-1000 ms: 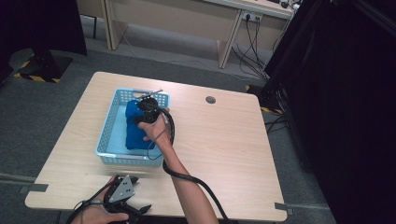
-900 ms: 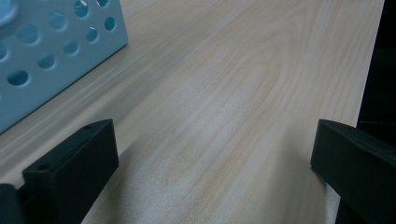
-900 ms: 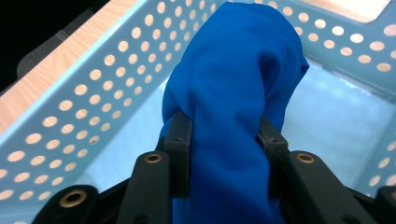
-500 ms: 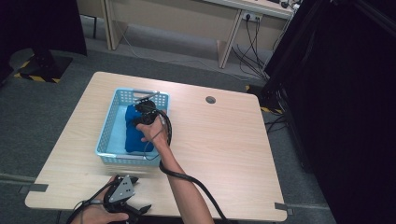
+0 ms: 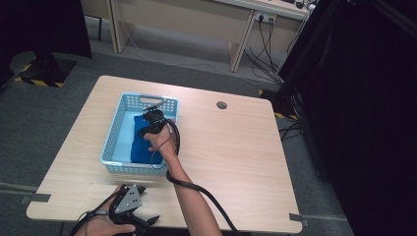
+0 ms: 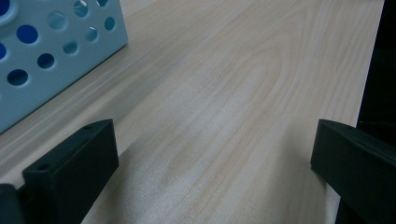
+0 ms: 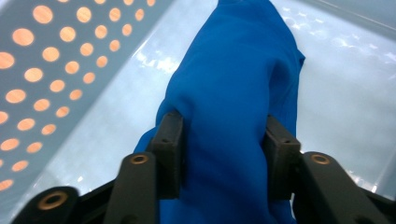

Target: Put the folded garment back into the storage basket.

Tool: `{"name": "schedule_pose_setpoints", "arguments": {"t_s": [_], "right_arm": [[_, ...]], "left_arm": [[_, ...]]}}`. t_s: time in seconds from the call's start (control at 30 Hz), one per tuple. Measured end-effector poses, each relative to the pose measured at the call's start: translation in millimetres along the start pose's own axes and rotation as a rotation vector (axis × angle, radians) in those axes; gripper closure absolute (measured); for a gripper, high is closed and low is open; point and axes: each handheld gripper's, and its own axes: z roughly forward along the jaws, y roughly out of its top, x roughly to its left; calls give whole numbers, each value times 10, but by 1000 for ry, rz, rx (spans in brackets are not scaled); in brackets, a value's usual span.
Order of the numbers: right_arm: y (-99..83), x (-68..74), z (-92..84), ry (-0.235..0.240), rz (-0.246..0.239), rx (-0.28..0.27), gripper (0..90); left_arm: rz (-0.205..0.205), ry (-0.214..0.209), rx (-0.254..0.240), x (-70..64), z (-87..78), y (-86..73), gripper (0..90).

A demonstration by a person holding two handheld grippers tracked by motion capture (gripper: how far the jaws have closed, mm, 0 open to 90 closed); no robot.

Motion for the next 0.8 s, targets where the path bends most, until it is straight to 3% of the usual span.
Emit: {"name": "schedule_pose_setpoints", "arguments": {"t_s": [0.23, 0.63, 0.8], "right_arm": [[24, -39, -93, 3, 11, -33, 396], [26, -75, -199, 64, 47, -71, 301], [31, -72, -235, 77, 35, -81, 282]], "left_arm": [[0, 0, 0, 0, 0, 0, 0], [0, -1, 0, 1, 0, 0, 0], [0, -1, 0, 1, 0, 0, 0]]}}
